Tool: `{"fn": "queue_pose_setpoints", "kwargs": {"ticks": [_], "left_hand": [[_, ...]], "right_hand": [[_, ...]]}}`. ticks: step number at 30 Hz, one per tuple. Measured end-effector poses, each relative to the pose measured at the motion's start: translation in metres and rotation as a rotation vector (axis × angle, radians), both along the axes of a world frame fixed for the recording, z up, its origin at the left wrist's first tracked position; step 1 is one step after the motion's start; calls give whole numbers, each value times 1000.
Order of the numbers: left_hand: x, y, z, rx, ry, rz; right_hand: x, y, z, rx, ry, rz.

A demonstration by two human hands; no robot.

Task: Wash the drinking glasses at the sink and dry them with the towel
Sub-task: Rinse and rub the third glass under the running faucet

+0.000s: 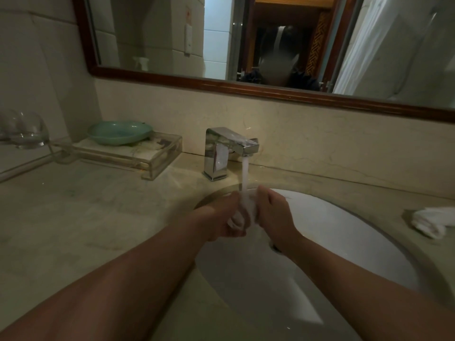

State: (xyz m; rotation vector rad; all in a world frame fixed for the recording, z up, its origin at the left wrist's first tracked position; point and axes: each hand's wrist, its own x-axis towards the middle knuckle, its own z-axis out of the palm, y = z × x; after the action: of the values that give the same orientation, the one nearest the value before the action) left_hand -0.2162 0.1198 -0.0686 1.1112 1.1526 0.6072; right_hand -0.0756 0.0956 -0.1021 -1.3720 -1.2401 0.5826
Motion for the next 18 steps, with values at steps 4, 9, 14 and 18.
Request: {"fn": "queue_pose_setpoints", "kwargs": {"ticks": [4, 9, 14, 18], "left_hand": [[-1, -2, 4, 44, -40, 50], [-7, -7, 12, 33, 30, -12], [-6, -2, 6, 7, -34, 36], [-5, -4, 8, 26, -56, 25]], "right_hand": [[-1, -5, 1, 43, 4, 52], [-11, -15, 13, 89, 19, 108], [-5, -11, 16, 92, 102, 19], [-6, -11, 16, 75, 73, 57]]}}
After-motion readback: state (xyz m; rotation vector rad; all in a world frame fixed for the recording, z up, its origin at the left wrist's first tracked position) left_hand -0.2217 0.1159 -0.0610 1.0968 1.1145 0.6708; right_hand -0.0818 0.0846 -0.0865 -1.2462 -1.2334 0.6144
